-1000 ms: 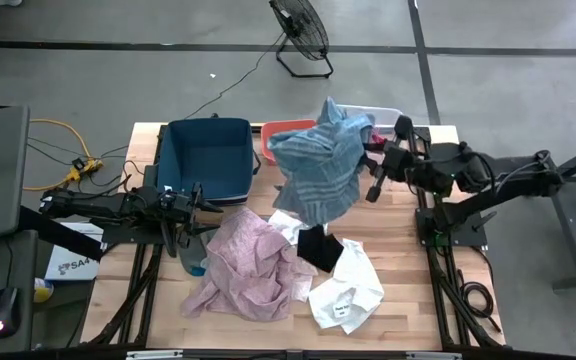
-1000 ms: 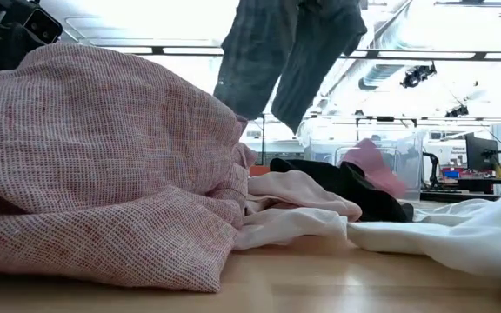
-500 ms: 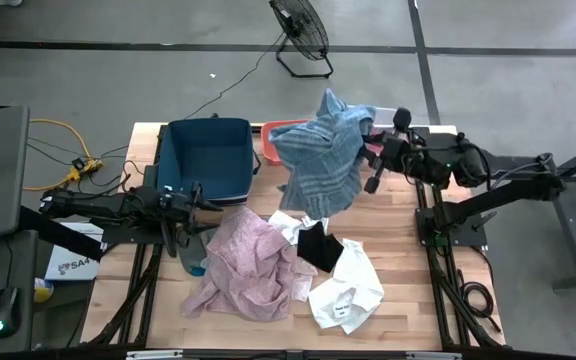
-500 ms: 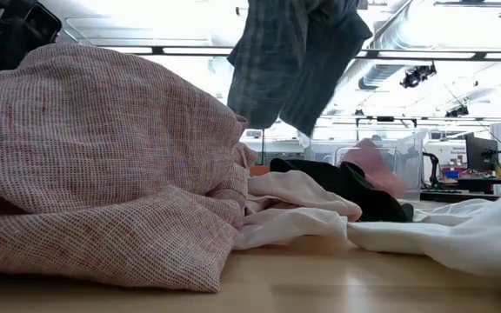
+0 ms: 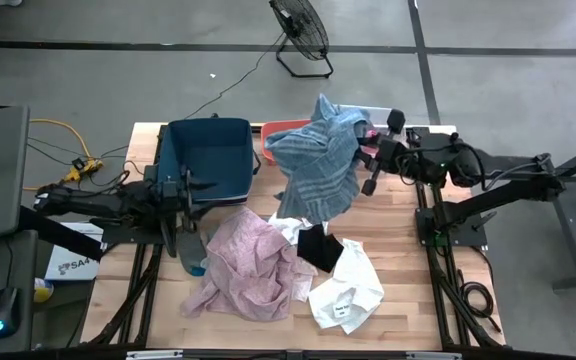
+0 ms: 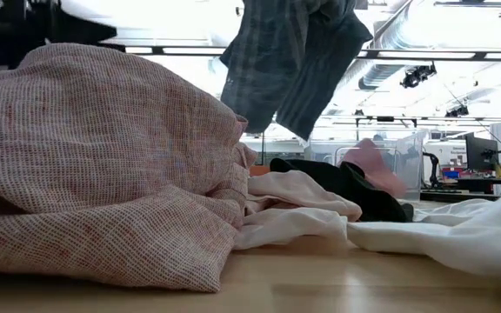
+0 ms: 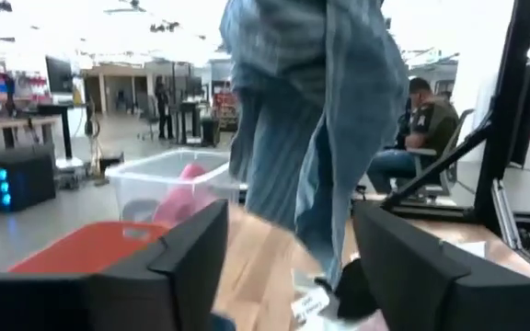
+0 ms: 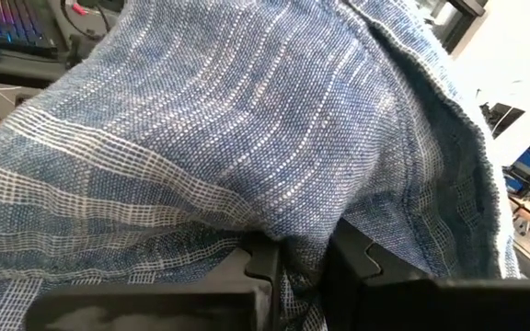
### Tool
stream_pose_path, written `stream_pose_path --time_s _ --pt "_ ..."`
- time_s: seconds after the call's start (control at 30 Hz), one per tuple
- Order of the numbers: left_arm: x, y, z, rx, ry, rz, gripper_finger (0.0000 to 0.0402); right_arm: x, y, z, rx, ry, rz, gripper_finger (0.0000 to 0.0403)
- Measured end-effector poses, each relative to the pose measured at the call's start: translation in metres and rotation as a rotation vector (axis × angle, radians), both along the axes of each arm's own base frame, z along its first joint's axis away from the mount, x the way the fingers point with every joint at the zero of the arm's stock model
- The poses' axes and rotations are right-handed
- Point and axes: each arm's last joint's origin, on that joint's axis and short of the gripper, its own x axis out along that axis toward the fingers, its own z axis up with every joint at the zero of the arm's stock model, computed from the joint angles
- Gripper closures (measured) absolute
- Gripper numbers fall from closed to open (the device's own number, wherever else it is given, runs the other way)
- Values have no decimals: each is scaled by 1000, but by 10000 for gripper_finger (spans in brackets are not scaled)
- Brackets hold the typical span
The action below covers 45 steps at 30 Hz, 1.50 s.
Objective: Pick & Place Cloths
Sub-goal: Put the blue polo into the blue organizer
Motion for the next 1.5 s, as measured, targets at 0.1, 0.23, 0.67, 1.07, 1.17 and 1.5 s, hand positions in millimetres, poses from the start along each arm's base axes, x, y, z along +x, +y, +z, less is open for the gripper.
stream_pose_path --time_s 0.1,0.23,0.67,1.07,1.17,1.5 --pt "2 0 12 18 -64 7 94 3 0 -1 -1 4 7 369" --pt "9 1 31 -39 -91 59 20 11 1 -3 -7 1 28 369" --pt "85 -5 118 41 89 120 19 34 -18 -7 -29 -50 -159 369" --pt "168 -6 145 184 136 382 19 50 -41 1 -71 -215 -404 369" --pt "183 -7 146 216 115 425 19 58 -46 -3 -59 -226 -431 369" --pt "215 3 151 290 157 641 19 81 -35 -18 21 -252 -289 369"
